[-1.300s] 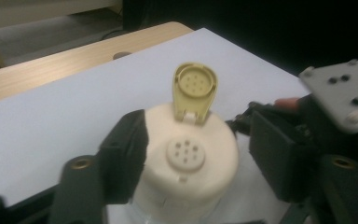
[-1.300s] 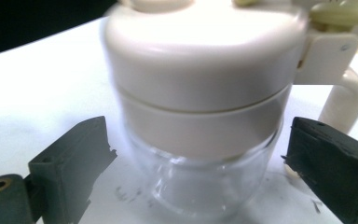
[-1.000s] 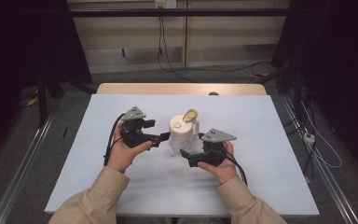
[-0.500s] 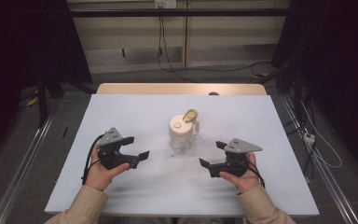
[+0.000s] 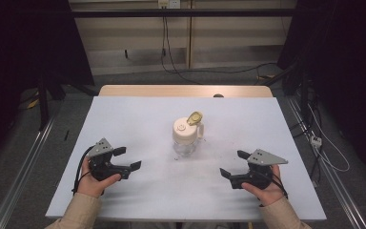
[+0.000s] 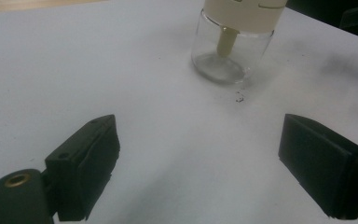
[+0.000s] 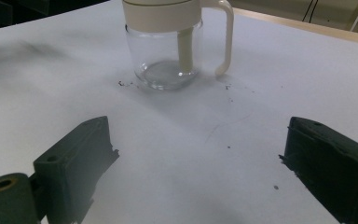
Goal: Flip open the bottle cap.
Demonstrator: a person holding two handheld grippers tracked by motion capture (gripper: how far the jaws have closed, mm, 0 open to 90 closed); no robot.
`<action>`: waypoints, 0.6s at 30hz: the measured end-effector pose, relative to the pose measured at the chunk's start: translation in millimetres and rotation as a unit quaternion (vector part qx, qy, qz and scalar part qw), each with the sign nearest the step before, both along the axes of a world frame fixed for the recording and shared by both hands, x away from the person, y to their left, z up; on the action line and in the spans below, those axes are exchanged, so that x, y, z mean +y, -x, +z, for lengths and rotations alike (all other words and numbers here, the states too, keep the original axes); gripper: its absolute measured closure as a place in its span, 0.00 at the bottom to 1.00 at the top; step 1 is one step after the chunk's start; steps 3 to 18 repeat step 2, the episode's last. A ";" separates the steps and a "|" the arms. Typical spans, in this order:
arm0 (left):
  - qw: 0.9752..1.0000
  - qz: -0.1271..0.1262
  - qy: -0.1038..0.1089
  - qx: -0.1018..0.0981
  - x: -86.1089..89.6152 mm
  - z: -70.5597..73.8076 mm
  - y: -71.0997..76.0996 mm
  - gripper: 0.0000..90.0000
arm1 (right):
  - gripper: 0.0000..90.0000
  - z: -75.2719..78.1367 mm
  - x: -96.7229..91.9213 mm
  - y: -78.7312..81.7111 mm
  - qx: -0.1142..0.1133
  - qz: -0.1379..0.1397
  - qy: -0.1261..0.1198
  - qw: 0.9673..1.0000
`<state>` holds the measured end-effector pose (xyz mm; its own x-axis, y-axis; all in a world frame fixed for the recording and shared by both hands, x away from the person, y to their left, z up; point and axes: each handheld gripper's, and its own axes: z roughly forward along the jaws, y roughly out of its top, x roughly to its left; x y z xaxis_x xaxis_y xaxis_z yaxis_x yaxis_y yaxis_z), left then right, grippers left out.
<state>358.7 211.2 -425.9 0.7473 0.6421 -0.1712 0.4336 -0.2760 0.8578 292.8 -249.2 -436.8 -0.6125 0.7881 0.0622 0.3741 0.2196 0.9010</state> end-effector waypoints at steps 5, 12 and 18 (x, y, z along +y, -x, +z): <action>1.000 0.003 0.000 -0.003 0.3 -0.1 0.6 0.10 | 0.08 -1.2 -0.6 -0.6 0.001 0.000 0.001 1.000; 1.000 0.003 0.000 -0.003 0.3 -0.1 0.6 0.10 | 0.08 -1.2 -0.6 -0.6 0.001 0.000 0.001 1.000; 1.000 0.003 0.000 -0.003 0.3 -0.1 0.6 0.10 | 0.08 -1.2 -0.6 -0.6 0.001 0.000 0.001 1.000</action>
